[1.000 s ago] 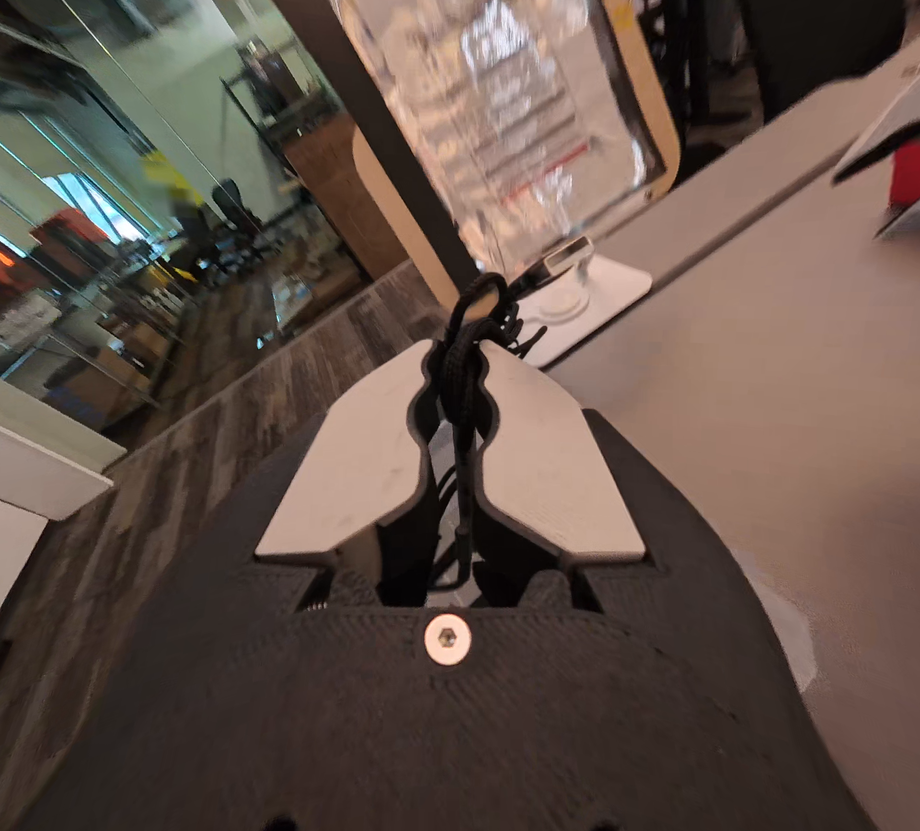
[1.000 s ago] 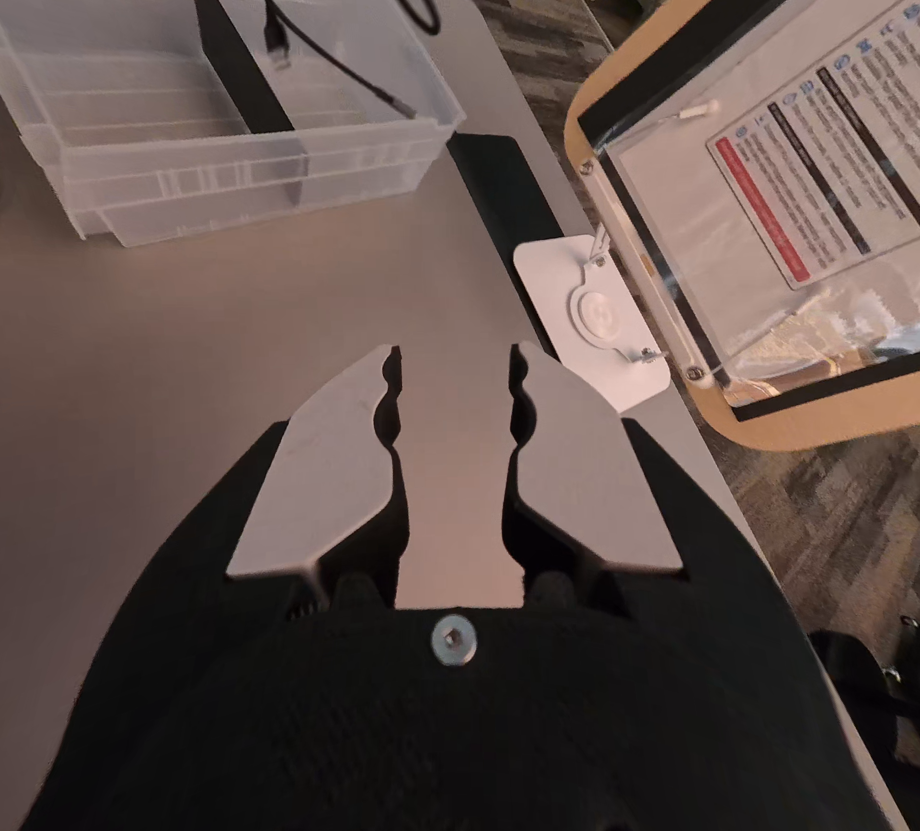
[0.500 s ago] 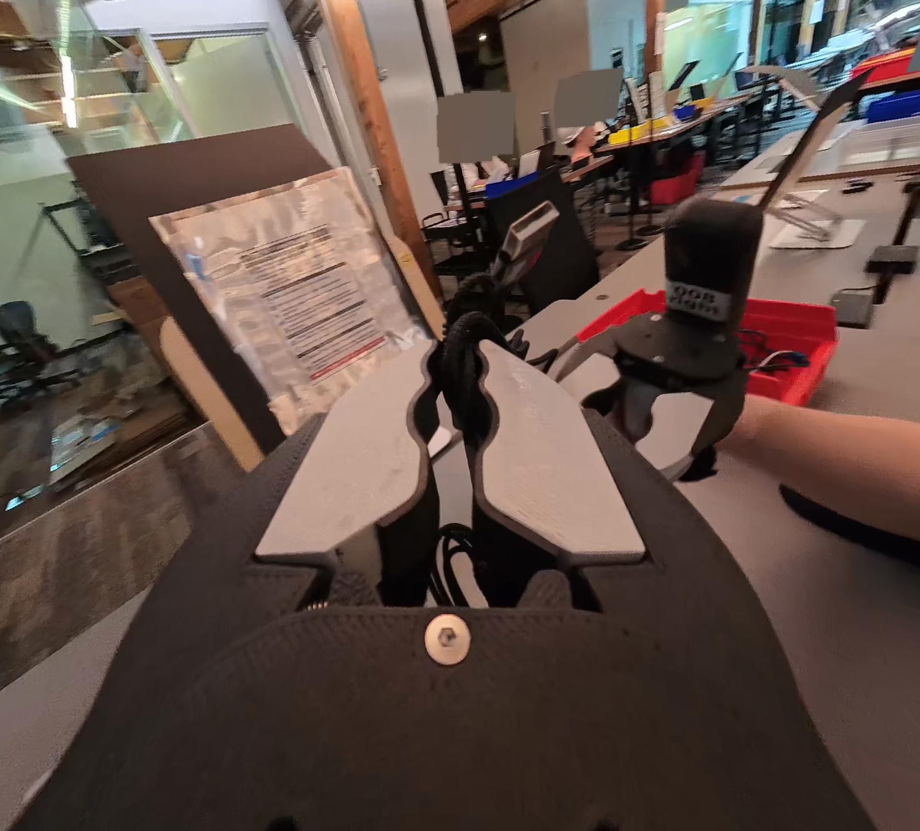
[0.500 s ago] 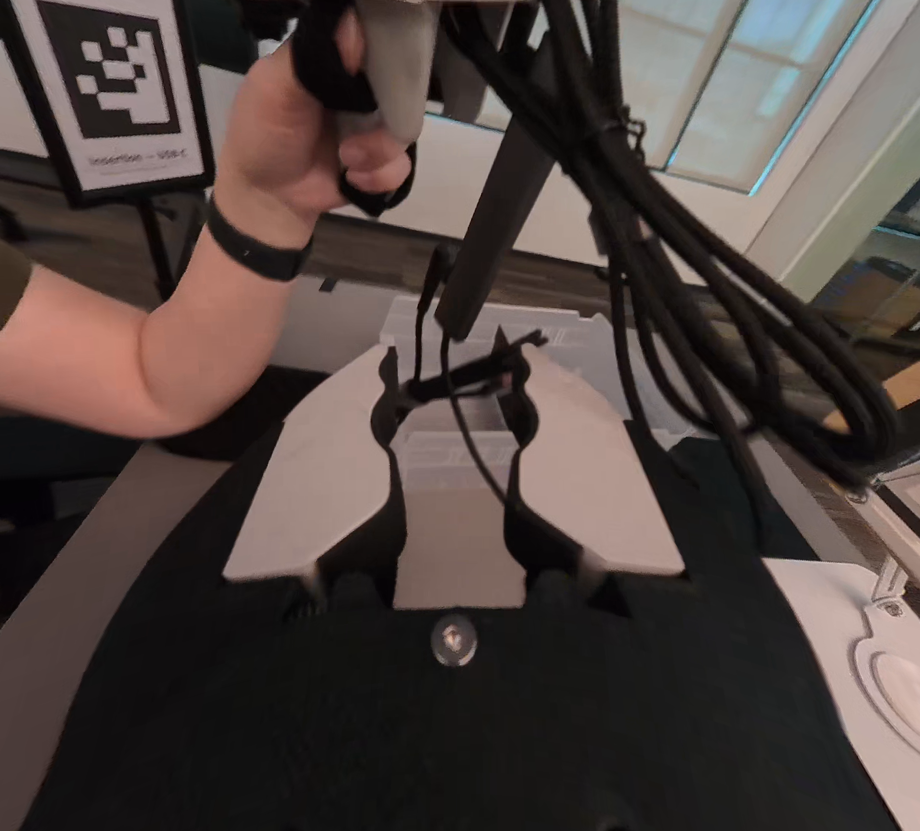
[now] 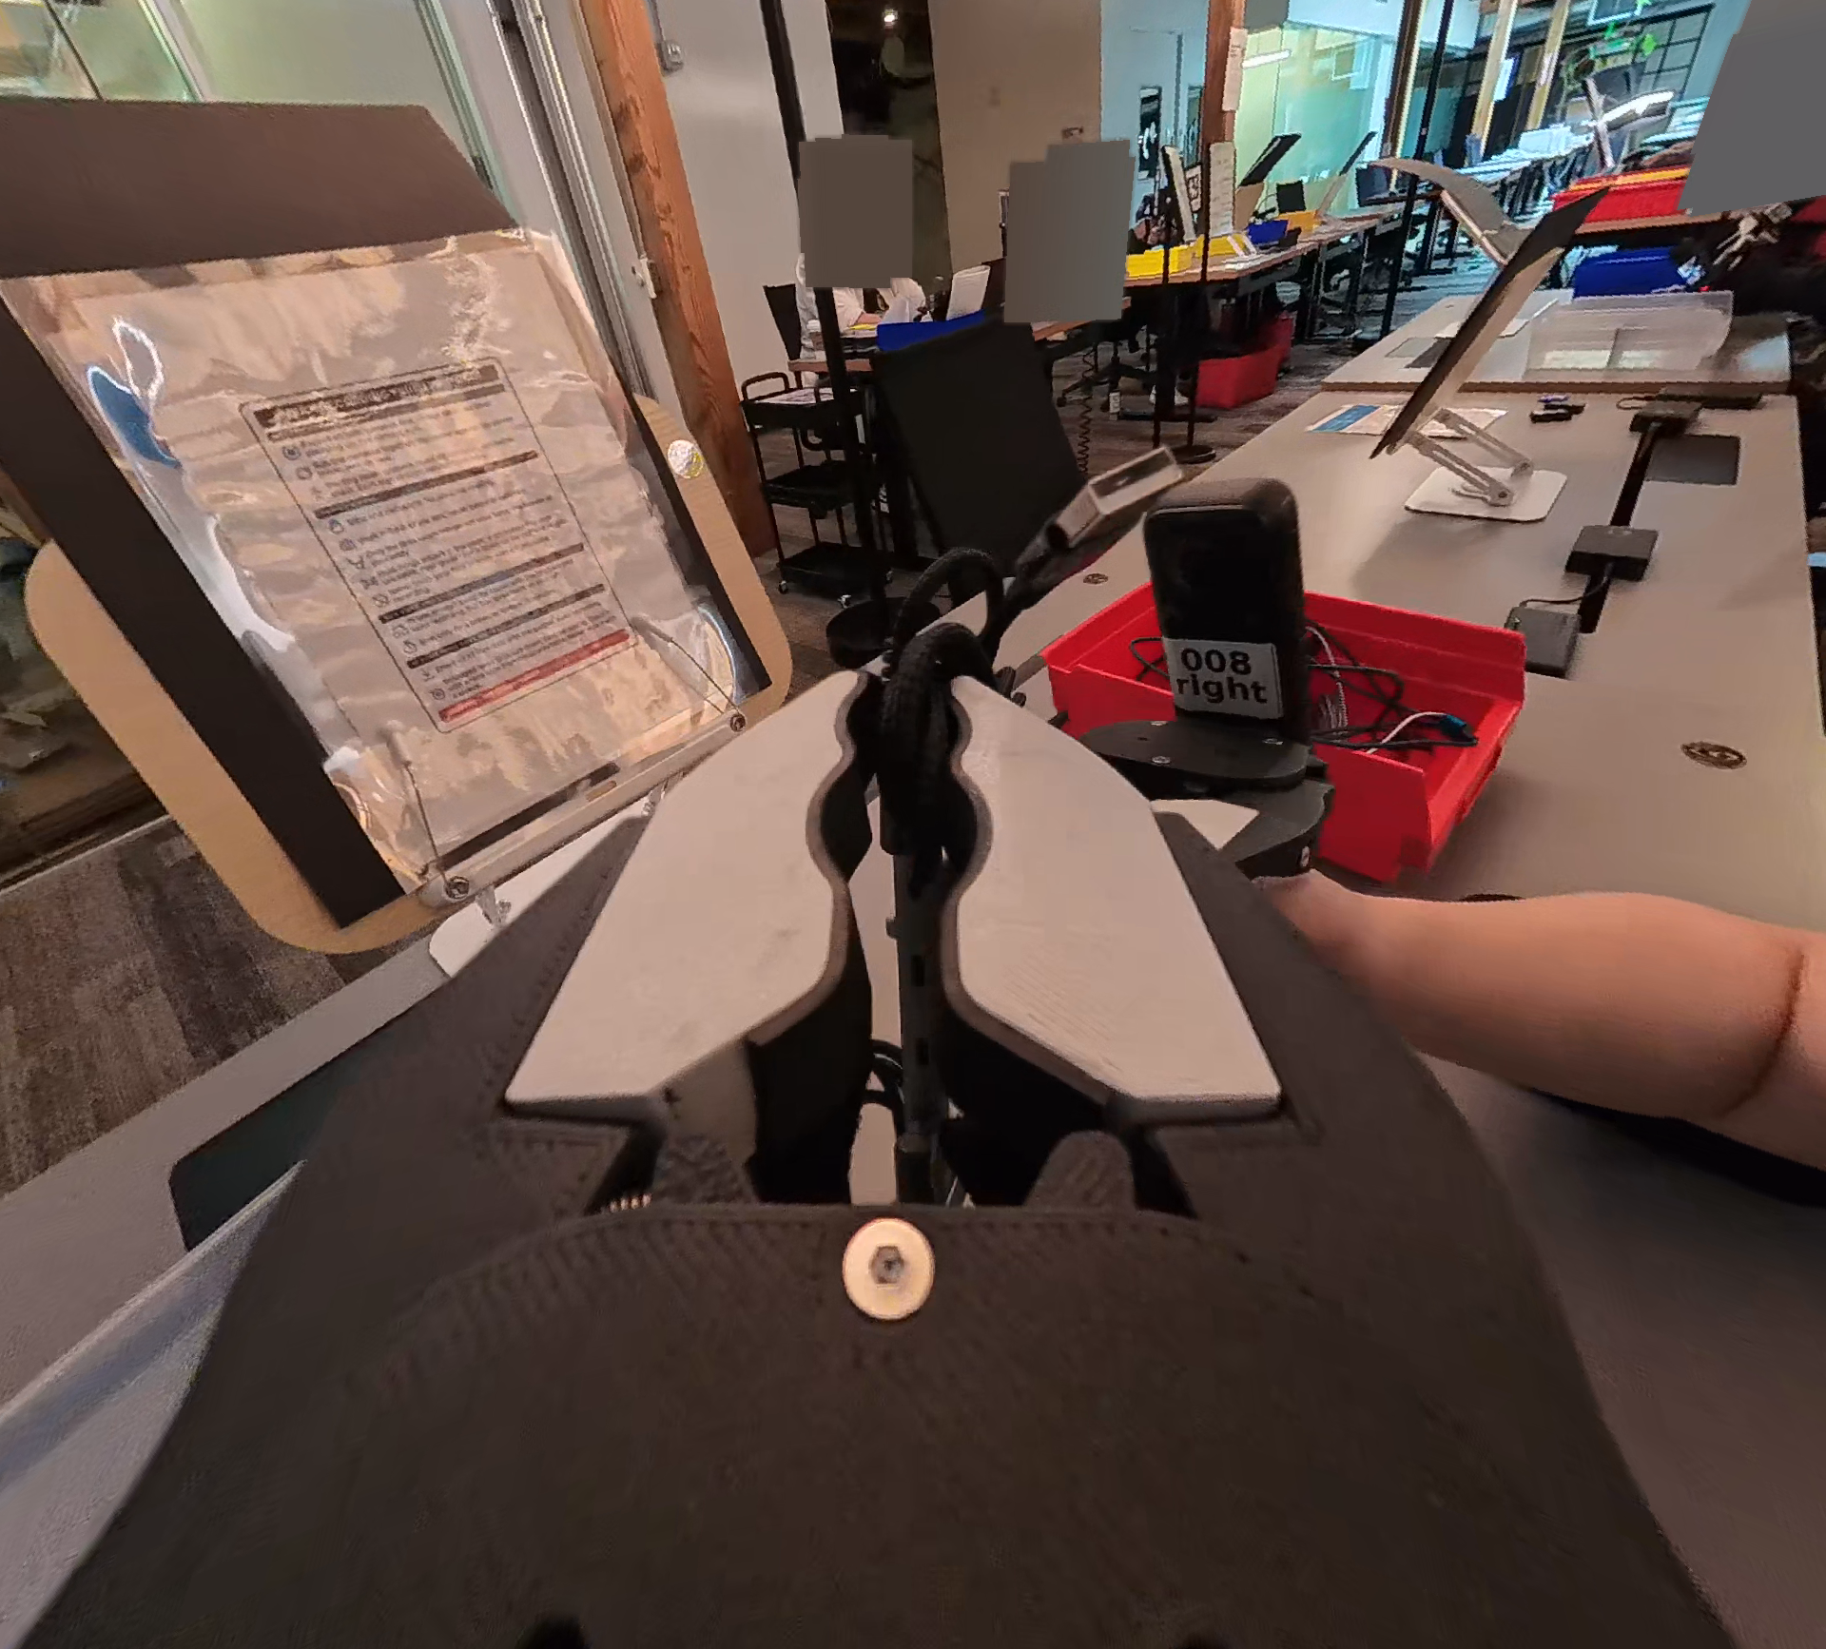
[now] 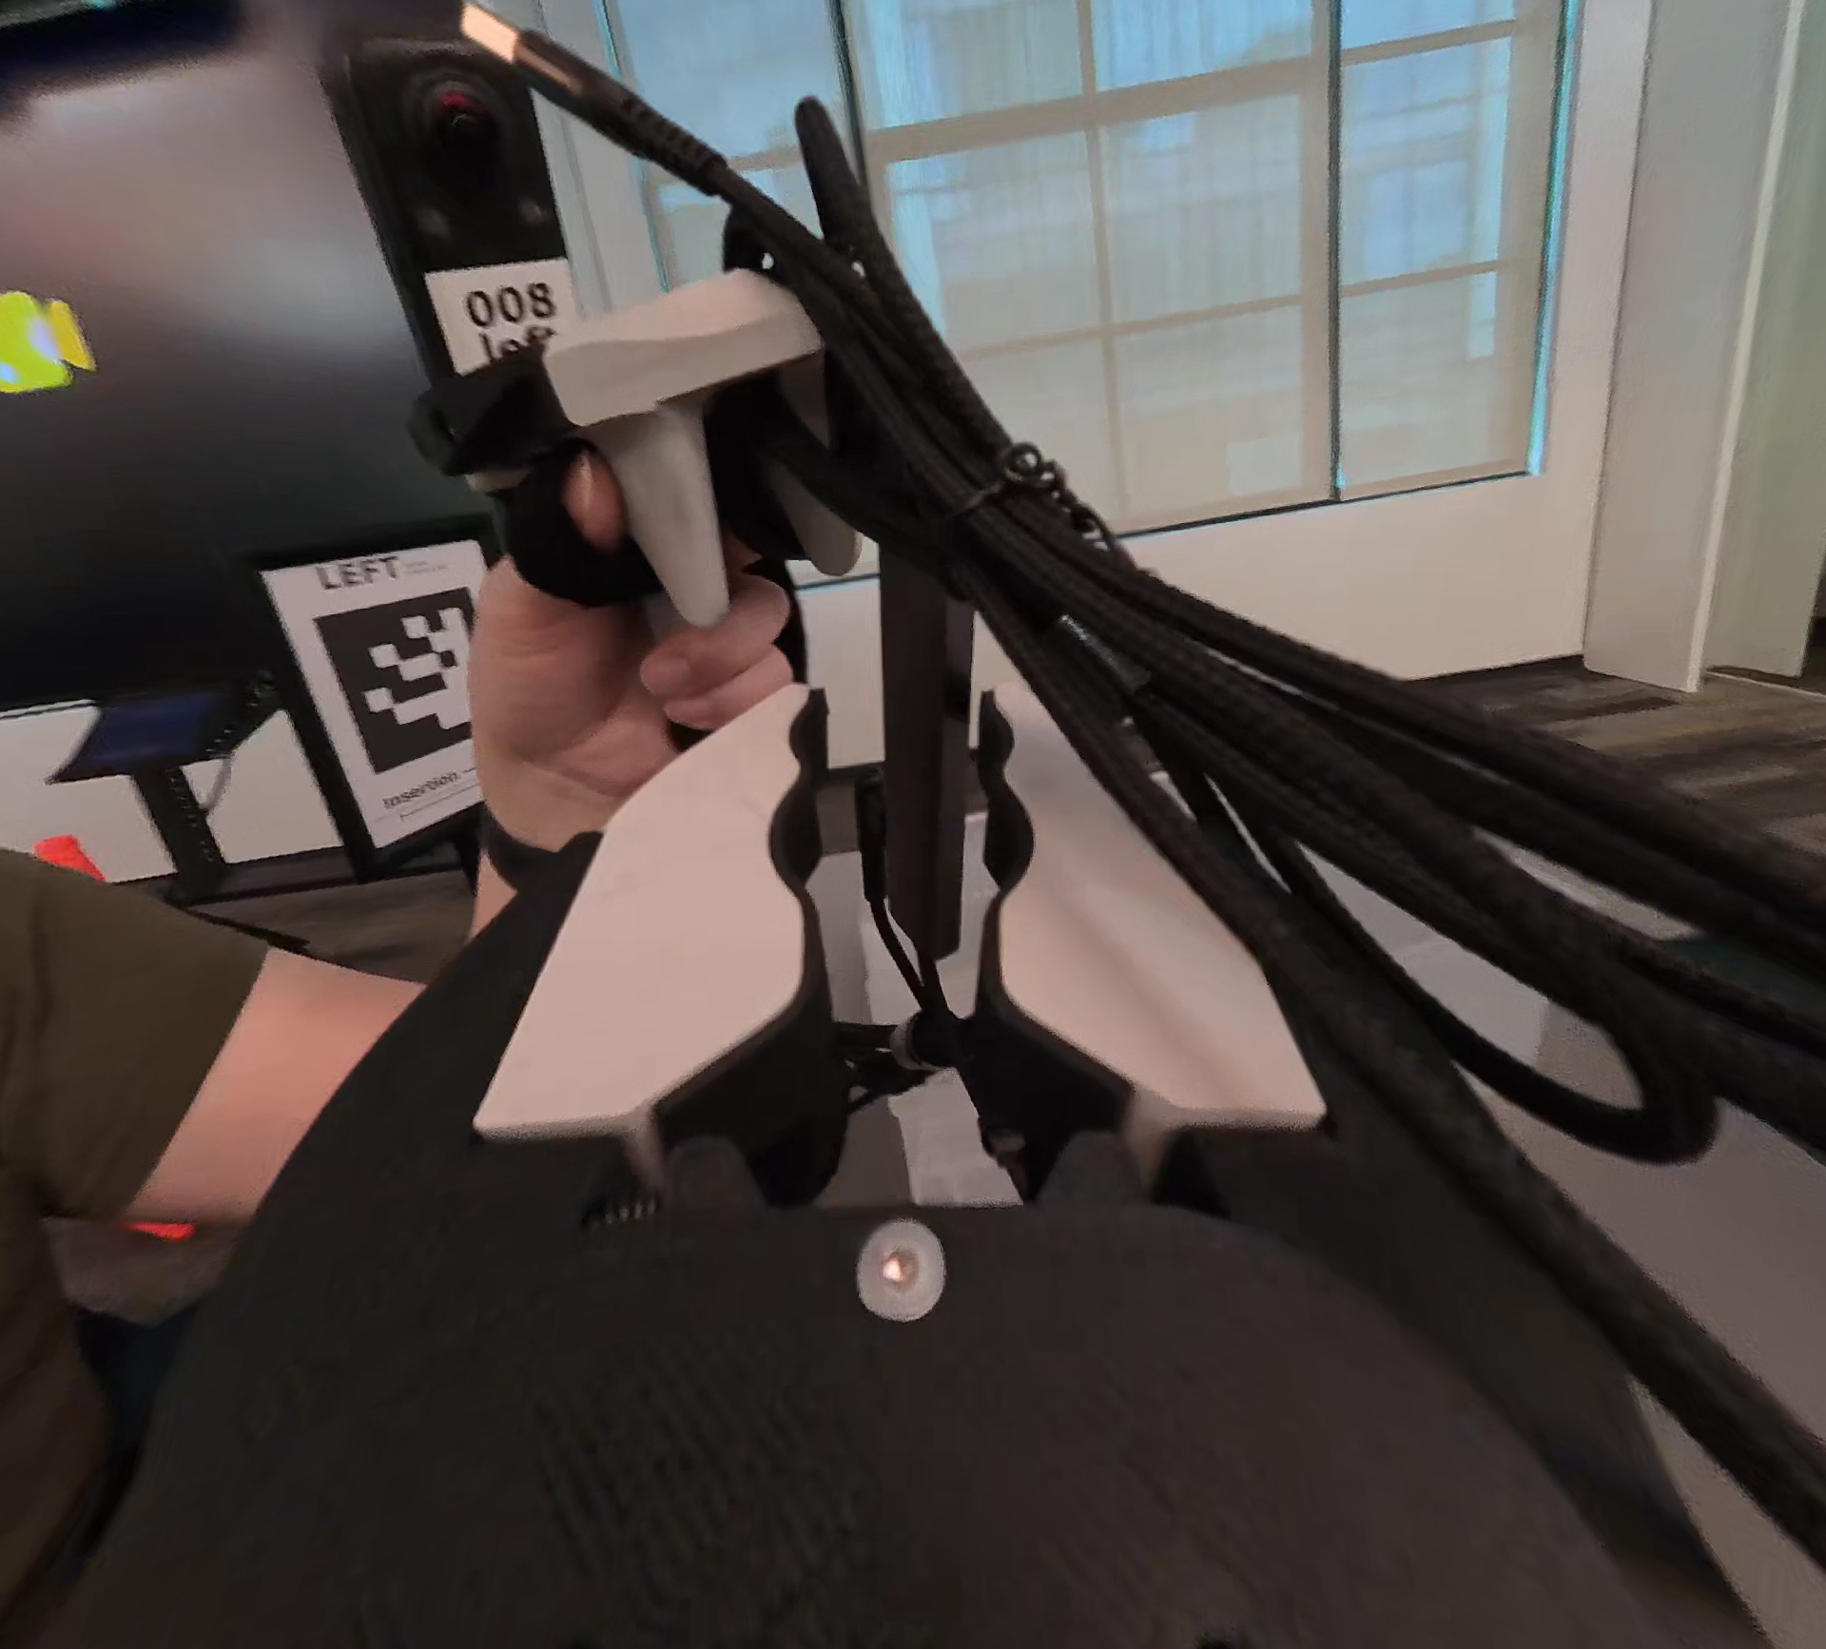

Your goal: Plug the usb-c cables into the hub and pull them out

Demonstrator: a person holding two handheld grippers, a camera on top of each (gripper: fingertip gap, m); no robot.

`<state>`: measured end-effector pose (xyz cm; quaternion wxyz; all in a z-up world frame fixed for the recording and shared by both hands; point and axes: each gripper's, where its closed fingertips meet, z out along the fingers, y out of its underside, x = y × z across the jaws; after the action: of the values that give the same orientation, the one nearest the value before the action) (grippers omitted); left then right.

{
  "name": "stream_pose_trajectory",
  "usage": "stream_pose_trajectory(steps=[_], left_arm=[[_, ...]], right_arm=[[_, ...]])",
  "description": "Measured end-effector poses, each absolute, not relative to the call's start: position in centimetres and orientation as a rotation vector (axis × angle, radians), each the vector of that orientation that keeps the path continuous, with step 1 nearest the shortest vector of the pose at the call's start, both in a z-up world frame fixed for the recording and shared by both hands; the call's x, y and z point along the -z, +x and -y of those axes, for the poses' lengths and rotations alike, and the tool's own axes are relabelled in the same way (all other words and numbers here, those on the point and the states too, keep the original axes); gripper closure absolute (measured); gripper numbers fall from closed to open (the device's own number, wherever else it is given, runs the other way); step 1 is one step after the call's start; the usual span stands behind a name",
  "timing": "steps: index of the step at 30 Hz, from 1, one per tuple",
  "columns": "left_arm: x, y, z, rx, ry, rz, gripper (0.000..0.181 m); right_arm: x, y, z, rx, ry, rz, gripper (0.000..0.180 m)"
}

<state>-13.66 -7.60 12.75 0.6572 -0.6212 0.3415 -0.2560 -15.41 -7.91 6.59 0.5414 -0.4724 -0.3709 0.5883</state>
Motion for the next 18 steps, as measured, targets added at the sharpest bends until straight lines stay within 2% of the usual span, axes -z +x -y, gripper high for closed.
stream_pose_trajectory(steps=[3,5,9,14,16,18], left_arm=[[-12.6,-13.9,6.8,0.558,-1.42,-0.728,0.171],[-12.4,-14.2,6.2,0.5,-1.427,-0.695,0.171],[-11.7,-13.7,5.5,0.381,-1.443,-0.676,0.171],[-10.1,-11.2,5.3,0.27,-1.447,-0.706,0.171],[-9.6,-10.3,5.3,0.239,-1.439,-0.718,0.171],[-9.3,-9.7,5.4,0.217,-1.42,-0.747,0.17]], right_arm=[[-5.6,-15.1,5.7,-1.174,-1.224,0.807,0.149],[-5.5,-14.4,4.6,-1.036,-1.25,0.702,0.142],[-5.5,-14.8,4.9,-0.964,-1.264,0.663,0.13],[-4.8,-14.9,4.4,-0.948,-1.32,0.625,0.129],[-3.8,-15.2,4.2,-0.958,-1.366,0.663,0.149],[-3.7,-14.8,3.8,-1.014,-1.375,0.66,0.153]])
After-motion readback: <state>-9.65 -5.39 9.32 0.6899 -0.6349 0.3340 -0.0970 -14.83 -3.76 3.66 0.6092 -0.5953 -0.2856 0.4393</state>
